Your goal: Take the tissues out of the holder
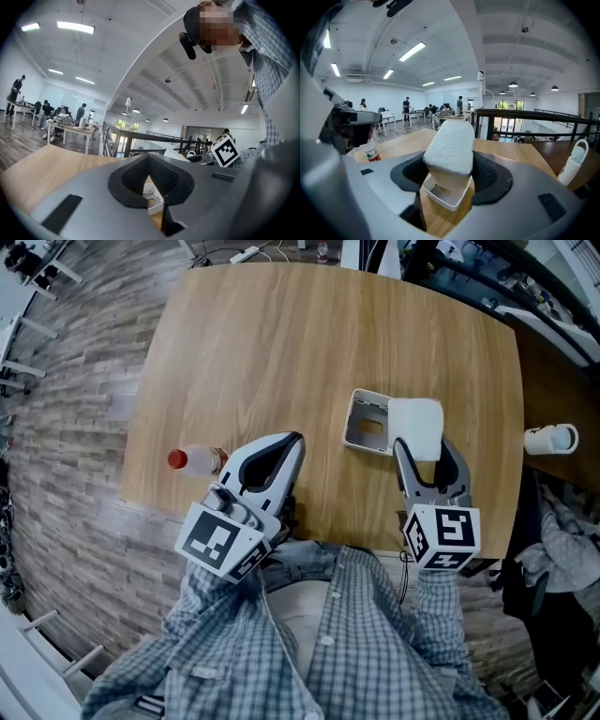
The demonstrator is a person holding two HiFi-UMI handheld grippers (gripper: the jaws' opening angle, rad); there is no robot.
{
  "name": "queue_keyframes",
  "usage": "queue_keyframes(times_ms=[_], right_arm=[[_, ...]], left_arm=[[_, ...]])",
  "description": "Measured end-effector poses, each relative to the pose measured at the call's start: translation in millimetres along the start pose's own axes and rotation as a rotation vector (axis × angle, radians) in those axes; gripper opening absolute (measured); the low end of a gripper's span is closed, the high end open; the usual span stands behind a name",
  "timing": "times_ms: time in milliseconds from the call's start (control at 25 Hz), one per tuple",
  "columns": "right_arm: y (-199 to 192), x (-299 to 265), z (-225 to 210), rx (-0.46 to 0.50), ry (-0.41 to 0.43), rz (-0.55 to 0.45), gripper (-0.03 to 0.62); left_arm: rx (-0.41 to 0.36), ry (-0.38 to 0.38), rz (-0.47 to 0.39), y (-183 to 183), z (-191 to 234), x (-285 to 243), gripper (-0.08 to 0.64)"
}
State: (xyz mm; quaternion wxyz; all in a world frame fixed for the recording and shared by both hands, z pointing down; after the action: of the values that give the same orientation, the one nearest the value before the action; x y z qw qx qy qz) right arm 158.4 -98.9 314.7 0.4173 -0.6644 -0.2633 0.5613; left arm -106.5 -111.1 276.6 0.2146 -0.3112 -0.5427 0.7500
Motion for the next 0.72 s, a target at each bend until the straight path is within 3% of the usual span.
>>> queue_keyframes(times_ms=[720], right_arm=[[-1.4, 50.1, -9.6, 0.001, -0.026, -0.088, 0.273]], left_arm=[[-0.031, 0.041, -0.033, 9.9, 8.1, 8.9, 0.007]])
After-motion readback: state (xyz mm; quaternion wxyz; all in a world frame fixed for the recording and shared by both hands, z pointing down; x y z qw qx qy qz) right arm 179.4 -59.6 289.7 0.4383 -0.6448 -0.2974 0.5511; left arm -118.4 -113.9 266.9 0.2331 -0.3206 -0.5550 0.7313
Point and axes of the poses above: the fingertips, and each gripper's own axes: x backward along the fingers, z to its left, y out of its top, the point moved 9 cm from there along x, backward along the fingers, and after that the axes turned 6 degrees about z, right-handed, at the moved point
